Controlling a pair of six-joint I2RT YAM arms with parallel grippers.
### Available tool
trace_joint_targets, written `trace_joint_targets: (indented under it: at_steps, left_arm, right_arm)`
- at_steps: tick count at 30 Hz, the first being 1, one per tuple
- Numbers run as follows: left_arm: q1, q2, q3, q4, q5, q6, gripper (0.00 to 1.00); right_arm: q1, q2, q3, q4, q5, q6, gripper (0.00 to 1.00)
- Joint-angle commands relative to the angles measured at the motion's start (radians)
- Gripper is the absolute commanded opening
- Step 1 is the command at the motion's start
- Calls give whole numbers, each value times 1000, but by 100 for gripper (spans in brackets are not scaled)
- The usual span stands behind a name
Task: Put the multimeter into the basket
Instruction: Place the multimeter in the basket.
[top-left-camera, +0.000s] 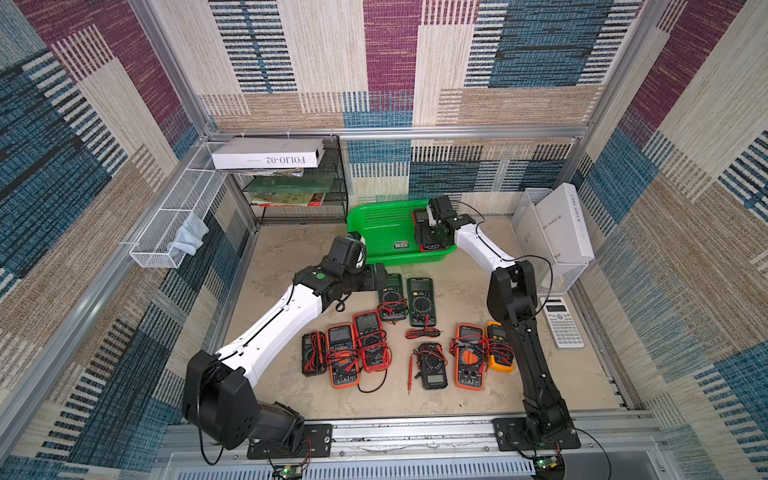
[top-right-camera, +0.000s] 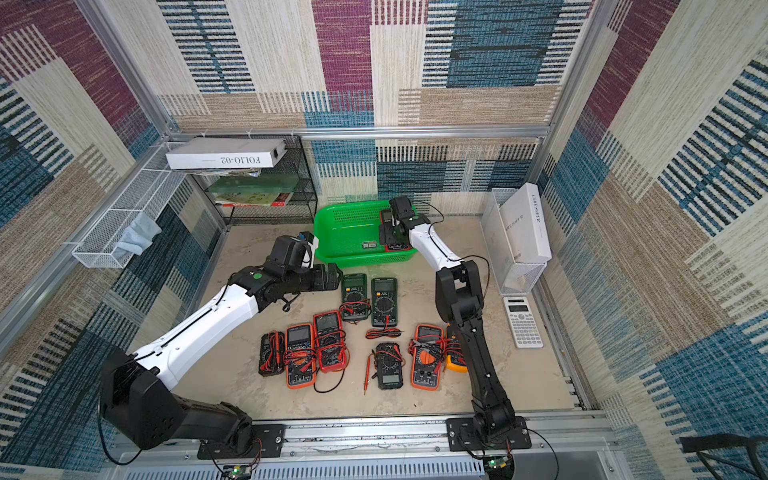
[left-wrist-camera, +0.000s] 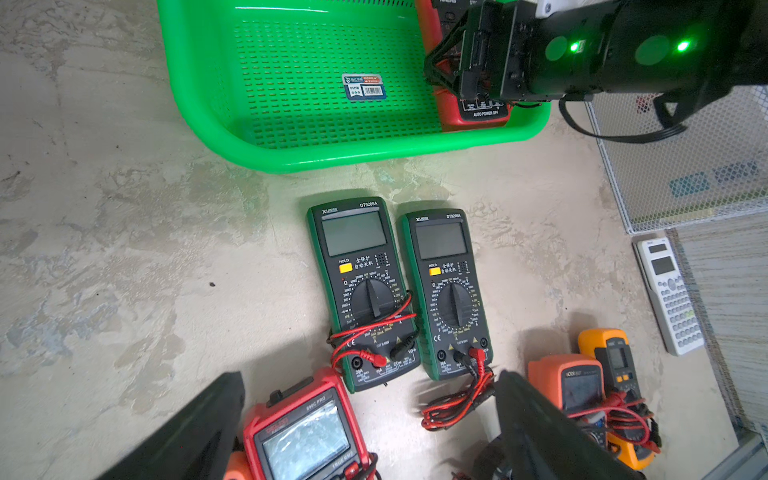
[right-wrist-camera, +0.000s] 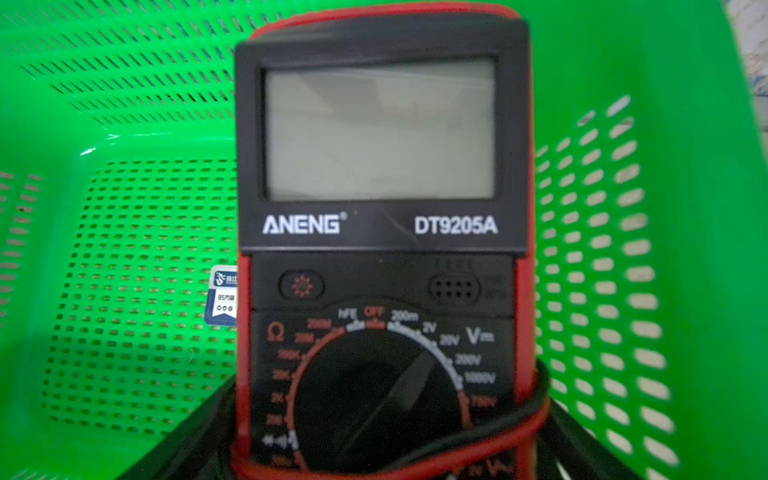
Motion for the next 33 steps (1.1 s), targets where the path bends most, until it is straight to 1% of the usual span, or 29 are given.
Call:
trace_joint_targets:
  at_steps: [1, 5, 15, 27, 31, 33]
  left_arm:
    - [-1, 2, -1, 3, -6, 4, 99]
    - [0, 8, -1, 3, -4, 4, 99]
    - [1, 19, -2, 4, 4, 2, 99]
    - [0, -13, -12, 0, 1, 0, 99]
    - [0, -13, -12, 0, 3, 1, 99]
    - [1, -9, -12, 1, 6, 1, 99]
  right_arm:
    - [-3, 11, 5, 13, 28, 8, 94]
    - [-5, 17, 5, 10, 43, 10, 100]
    - [-7, -2, 10, 5, 49, 11, 99]
    - [-8, -19, 12, 0, 79, 20, 100]
    - [-10, -19, 25, -18, 83, 43, 99]
    - [-11, -38, -6, 13, 70, 40, 99]
